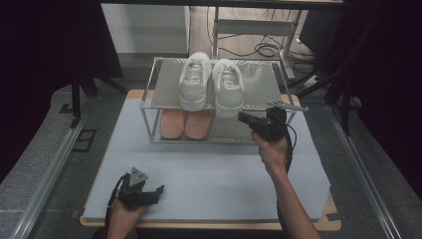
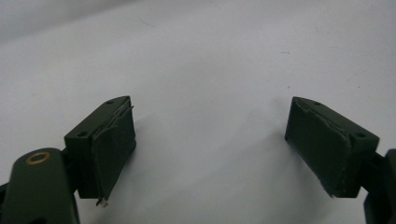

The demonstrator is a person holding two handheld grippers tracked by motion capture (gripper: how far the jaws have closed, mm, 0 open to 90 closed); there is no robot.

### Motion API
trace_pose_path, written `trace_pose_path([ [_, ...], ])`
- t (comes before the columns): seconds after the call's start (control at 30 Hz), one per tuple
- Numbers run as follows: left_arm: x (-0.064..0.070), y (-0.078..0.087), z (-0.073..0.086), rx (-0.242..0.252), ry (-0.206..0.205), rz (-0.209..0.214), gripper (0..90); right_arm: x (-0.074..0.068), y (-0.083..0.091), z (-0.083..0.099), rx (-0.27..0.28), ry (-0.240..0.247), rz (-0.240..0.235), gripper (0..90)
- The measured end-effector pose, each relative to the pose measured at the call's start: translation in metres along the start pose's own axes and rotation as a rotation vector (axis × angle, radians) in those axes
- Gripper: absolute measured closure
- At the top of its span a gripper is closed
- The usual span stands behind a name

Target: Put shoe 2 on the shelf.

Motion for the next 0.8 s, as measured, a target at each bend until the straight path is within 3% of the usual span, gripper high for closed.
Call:
trace_pose_path([
  [0.4, 0.000, 0.000, 0.000, -0.003, -0.002, 0.000, 15.9, 0.001, -0.016, 0.000, -0.004, -0.004, 0.001, 89.7],
  [0.8, 0.000, 0.000, 0.000, -0.003, -0.003, 0.001, 15.9, -0.010, -0.032, 0.003, -0.014, -0.011, -0.011, 89.7],
])
Point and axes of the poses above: each handheld gripper's, and its own axes: y roughly backward along the jaws, z roughly out of its underside, x roughly to its right, the point moved 7 cm from there along -y, roughly forward along the jaws, and after that the axes turned 15 degrees about x, right-handed, at the moved point
